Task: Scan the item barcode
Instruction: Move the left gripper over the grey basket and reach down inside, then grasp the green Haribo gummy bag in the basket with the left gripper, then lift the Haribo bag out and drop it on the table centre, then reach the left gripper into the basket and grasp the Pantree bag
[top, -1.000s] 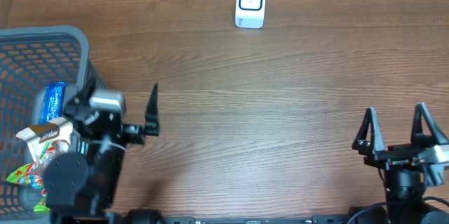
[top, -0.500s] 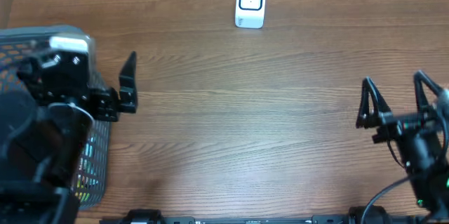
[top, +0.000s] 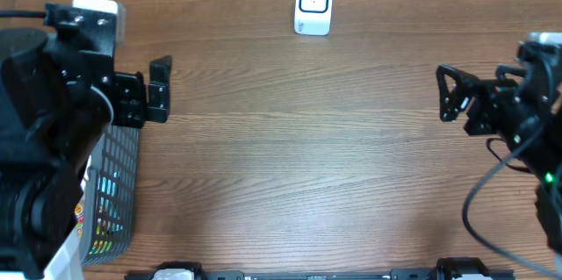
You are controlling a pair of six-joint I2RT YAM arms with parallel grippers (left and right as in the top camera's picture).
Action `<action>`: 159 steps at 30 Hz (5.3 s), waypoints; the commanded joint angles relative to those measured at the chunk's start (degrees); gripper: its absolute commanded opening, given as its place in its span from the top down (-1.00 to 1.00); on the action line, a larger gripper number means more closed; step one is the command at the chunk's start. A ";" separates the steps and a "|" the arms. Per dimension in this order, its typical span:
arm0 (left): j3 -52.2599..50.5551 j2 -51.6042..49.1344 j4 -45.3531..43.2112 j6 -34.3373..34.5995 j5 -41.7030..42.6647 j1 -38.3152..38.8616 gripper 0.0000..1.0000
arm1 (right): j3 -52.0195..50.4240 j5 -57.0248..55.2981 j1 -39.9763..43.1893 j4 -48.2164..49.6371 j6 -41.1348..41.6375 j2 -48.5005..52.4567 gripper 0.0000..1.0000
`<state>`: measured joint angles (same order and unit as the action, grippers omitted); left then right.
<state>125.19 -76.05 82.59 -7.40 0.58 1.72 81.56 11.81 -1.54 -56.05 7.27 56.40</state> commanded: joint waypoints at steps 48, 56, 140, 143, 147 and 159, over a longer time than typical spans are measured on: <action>-76.13 -2.05 -35.67 33.81 -15.23 -57.31 -0.95 | 1.16 2.45 0.20 -3.74 -0.26 15.43 -1.00; -79.23 -2.08 -39.71 33.79 -13.84 -57.29 0.64 | 1.01 2.43 0.20 -4.11 -0.26 15.47 -1.00; -2.21 -3.74 14.21 25.16 -12.63 -12.20 -0.30 | 1.01 2.47 0.20 -5.51 -0.02 17.35 -1.00; -4.44 -3.10 14.21 25.24 -13.00 -17.88 -0.41 | 1.01 2.45 0.20 -5.68 -0.02 17.35 -1.00; -8.92 -3.19 13.64 25.22 -13.03 -25.70 -0.54 | 1.01 2.45 0.20 -5.90 -0.04 17.35 -1.00; -30.99 -3.34 0.02 21.27 -2.05 -46.51 -0.77 | 1.01 2.45 0.20 -5.99 -0.04 17.35 -1.00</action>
<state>99.35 -79.61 85.36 15.62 -4.69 -41.45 81.56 13.76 -1.54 -62.19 7.31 73.69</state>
